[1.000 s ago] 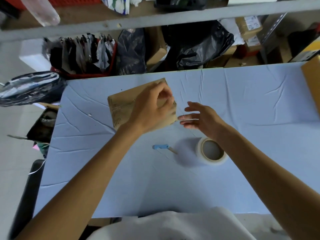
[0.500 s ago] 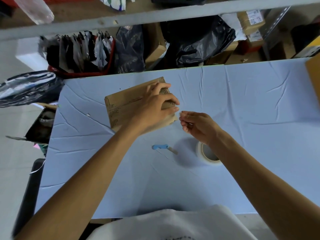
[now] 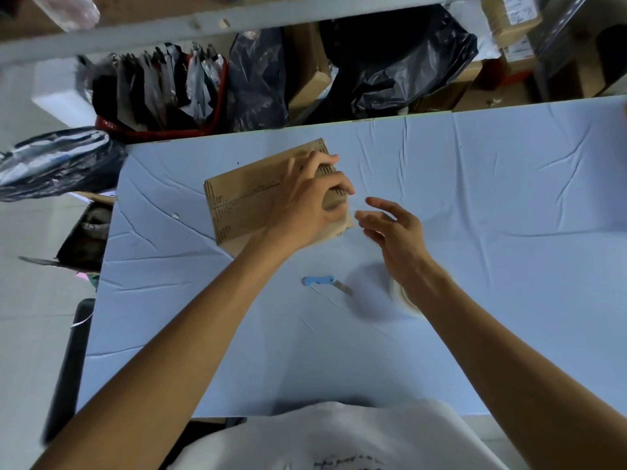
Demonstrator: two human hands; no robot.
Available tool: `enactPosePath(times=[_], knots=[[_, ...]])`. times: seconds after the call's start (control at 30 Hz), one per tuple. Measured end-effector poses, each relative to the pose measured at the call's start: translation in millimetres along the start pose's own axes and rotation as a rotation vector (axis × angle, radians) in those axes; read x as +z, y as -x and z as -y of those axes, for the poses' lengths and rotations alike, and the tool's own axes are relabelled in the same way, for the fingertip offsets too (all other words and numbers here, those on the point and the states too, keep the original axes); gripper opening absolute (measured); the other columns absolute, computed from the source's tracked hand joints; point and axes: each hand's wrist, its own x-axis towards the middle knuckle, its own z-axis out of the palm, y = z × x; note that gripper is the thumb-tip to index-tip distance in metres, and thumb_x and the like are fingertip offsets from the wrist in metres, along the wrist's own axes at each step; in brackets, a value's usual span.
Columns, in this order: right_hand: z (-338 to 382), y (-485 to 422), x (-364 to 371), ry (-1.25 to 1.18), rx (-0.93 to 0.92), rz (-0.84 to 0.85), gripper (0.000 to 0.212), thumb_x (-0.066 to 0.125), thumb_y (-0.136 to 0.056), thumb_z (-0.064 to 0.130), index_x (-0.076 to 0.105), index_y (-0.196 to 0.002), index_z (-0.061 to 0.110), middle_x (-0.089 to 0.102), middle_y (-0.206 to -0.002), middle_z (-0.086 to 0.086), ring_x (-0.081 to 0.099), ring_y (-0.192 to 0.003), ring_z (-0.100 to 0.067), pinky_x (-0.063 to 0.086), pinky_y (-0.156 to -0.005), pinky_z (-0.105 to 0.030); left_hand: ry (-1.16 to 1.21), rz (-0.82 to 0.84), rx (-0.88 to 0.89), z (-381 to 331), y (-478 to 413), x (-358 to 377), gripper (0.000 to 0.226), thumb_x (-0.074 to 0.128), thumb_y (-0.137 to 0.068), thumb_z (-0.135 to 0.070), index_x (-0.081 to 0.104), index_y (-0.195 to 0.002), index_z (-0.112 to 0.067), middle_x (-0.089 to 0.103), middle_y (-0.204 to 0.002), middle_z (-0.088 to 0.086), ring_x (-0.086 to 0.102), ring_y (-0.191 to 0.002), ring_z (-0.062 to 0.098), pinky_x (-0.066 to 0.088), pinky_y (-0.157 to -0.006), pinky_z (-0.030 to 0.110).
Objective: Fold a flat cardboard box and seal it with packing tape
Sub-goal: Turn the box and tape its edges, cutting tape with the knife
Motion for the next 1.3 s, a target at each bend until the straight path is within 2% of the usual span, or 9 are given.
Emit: enactPosePath(times=[0.13, 0.37, 0.5, 0.6, 0.73, 0.83, 0.97, 1.13, 1.3], knots=[[-6, -2, 4, -0.04, -0.028, -0.05, 0.042, 0.078, -0.072, 0.001, 0.062, -0.111, 0.003, 0.072, -0.071, -0.005, 0.071, -0.071, -0.011, 0.052, -0.065, -0.012, -0.058, -0.071, -0.006, -2, -1, 8, 0.018, 0.075, -0.075, -0.03, 0.069, -0.091, -0.025, 0.052, -0.129, -0.003, 0.037, -0.12, 0.022, 0.029, -0.103, 0.035], [-5, -10, 13, -0.012, -0.04, -0.125, 0.043, 0.078, -0.072, -0.002, 0.058, -0.11, 0.001, 0.072, -0.062, 0.001, 0.07, -0.065, -0.009, 0.051, -0.06, -0.011, -0.148, -0.171, 0.003, -5, 0, 14, 0.053, 0.076, -0.066, -0.03, 0.055, -0.113, -0.016, 0.058, -0.117, 0.0, 0.05, -0.112, 0.021, 0.034, -0.102, 0.035], [-10, -9, 14, 0.17, -0.061, -0.292, 0.038, 0.081, -0.072, 0.01, 0.06, -0.103, 0.005, 0.069, -0.07, 0.0, 0.068, -0.066, -0.009, 0.05, -0.059, -0.016, -0.168, -0.181, -0.008, -2, -1, 13, 0.061, 0.077, -0.062, -0.033, 0.053, -0.115, -0.013, 0.051, -0.123, 0.006, 0.052, -0.105, 0.021, 0.04, -0.078, 0.025], [-13, -1, 12, 0.341, -0.095, -0.371, 0.027, 0.076, -0.076, 0.014, 0.063, -0.099, 0.011, 0.067, -0.077, -0.001, 0.066, -0.074, -0.016, 0.051, -0.065, -0.025, -0.202, -0.197, -0.018, 1, -2, 12, 0.065, 0.078, -0.06, -0.033, 0.051, -0.114, -0.009, 0.053, -0.115, 0.009, 0.054, -0.099, 0.023, 0.039, -0.073, 0.025], [-13, 15, 15, 0.509, -0.245, -0.301, 0.015, 0.068, -0.078, 0.009, 0.069, -0.091, 0.015, 0.067, -0.068, 0.008, 0.062, -0.062, 0.001, 0.044, -0.055, -0.011, -0.414, -0.136, -0.024, 2, 2, 22, 0.082, 0.078, -0.065, -0.04, 0.042, -0.13, -0.003, 0.05, -0.132, 0.014, 0.05, -0.117, 0.029, 0.042, -0.095, 0.036], [-11, 22, 21, 0.534, -0.292, -0.246, 0.022, 0.065, -0.079, 0.006, 0.072, -0.099, 0.014, 0.071, -0.08, 0.007, 0.065, -0.072, 0.001, 0.05, -0.064, -0.011, -0.487, -0.066, -0.07, 2, 5, 24, 0.096, 0.076, -0.069, -0.046, 0.029, -0.143, -0.007, 0.029, -0.153, 0.011, 0.03, -0.14, 0.027, 0.024, -0.113, 0.044], [-8, 26, 26, 0.534, -0.328, -0.175, 0.033, 0.068, -0.082, 0.01, 0.068, -0.115, 0.01, 0.067, -0.102, 0.009, 0.059, -0.08, 0.008, 0.042, -0.065, 0.004, -0.398, 0.014, -0.097, 6, 12, 3, 0.119, 0.075, -0.059, -0.065, 0.015, -0.149, -0.015, 0.011, -0.159, 0.01, 0.004, -0.147, 0.032, 0.001, -0.114, 0.057], [-14, 29, 32, 0.499, -0.322, -0.15, 0.041, 0.068, -0.084, 0.013, 0.063, -0.124, 0.011, 0.066, -0.12, 0.003, 0.059, -0.092, 0.002, 0.041, -0.07, 0.006, -0.303, -0.008, -0.41, 44, 60, -38, 0.123, 0.078, -0.05, -0.067, 0.015, -0.148, -0.028, 0.007, -0.156, 0.015, 0.003, -0.143, 0.043, 0.014, -0.106, 0.071], [-18, 29, 44, 0.545, -0.342, -0.134, 0.037, 0.066, -0.085, 0.017, 0.065, -0.122, 0.013, 0.069, -0.118, 0.0, 0.064, -0.105, -0.011, 0.052, -0.084, -0.017, -0.133, -0.138, -0.316, 57, 78, -36, 0.096, 0.085, -0.063, -0.035, 0.035, -0.144, -0.03, 0.021, -0.149, 0.011, 0.015, -0.136, 0.036, 0.032, -0.108, 0.054]])
